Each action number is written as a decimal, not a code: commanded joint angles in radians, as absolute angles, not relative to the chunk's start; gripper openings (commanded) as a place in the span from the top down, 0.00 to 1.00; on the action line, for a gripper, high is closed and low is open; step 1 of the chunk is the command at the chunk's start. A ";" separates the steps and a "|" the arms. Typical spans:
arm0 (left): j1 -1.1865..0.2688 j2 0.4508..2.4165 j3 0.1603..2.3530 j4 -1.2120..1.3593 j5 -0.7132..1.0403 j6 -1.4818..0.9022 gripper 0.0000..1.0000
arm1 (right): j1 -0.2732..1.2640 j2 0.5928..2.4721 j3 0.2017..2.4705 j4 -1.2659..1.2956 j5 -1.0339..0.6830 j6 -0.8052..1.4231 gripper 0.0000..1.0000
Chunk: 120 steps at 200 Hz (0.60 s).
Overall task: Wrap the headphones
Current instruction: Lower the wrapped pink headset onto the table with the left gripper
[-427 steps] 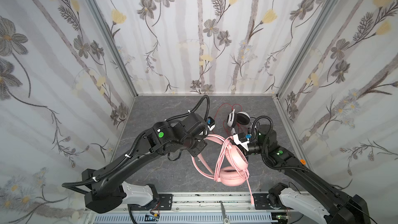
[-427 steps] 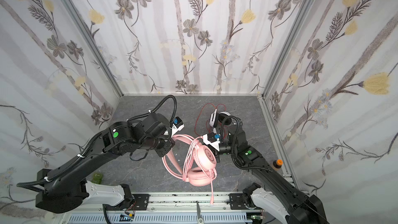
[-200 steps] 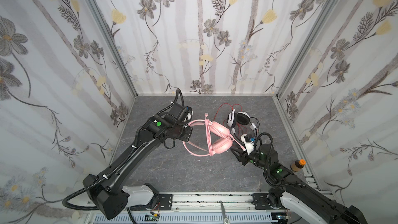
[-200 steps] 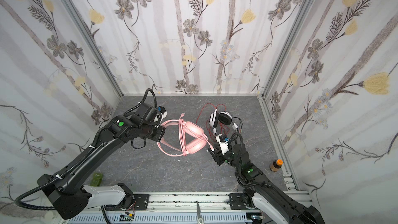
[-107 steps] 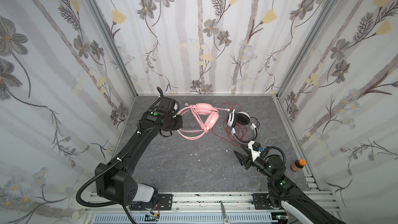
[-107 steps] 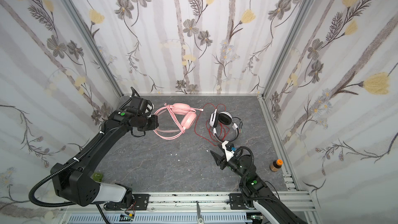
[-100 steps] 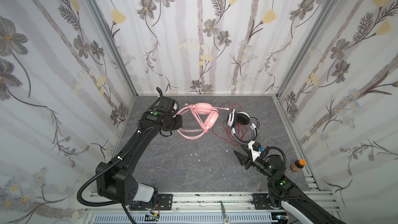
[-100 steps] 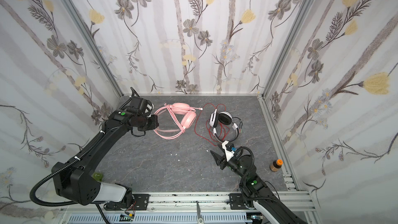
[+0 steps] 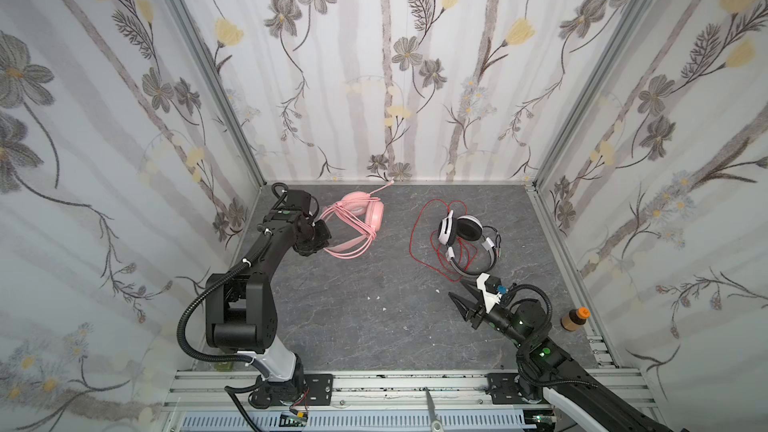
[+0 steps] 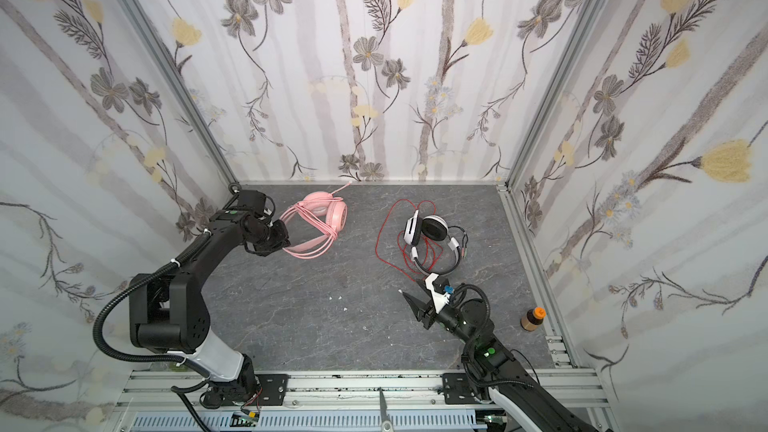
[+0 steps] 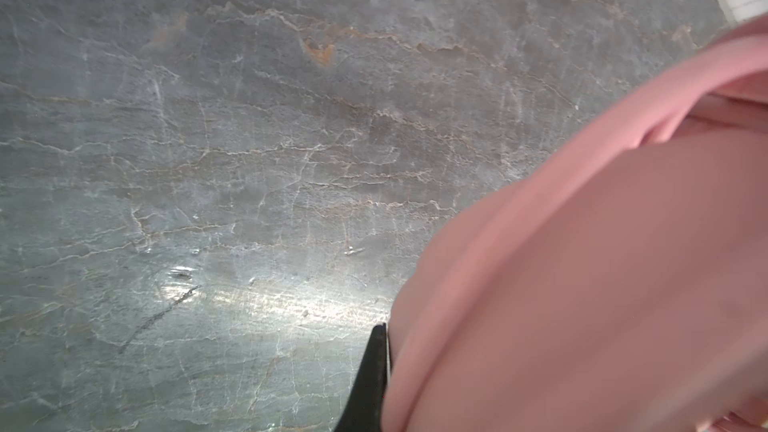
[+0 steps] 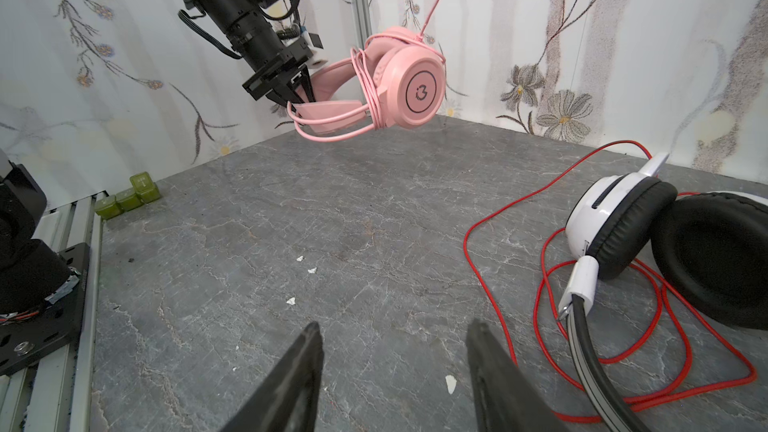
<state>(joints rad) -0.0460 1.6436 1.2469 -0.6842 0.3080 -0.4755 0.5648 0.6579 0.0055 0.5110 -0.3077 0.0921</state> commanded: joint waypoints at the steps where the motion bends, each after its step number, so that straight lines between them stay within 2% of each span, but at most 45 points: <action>1: -0.031 1.675 1.234 -0.592 0.355 -0.512 1.00 | 0.573 0.658 -0.001 0.548 -0.301 0.081 0.44; 106: 0.002 1.827 1.243 -0.538 0.414 -0.539 1.00 | 0.588 0.658 0.000 0.542 -0.282 0.077 0.43; 120: 0.004 1.837 1.242 -0.541 0.426 -0.535 0.97 | 0.590 0.658 0.000 0.542 -0.280 0.075 0.43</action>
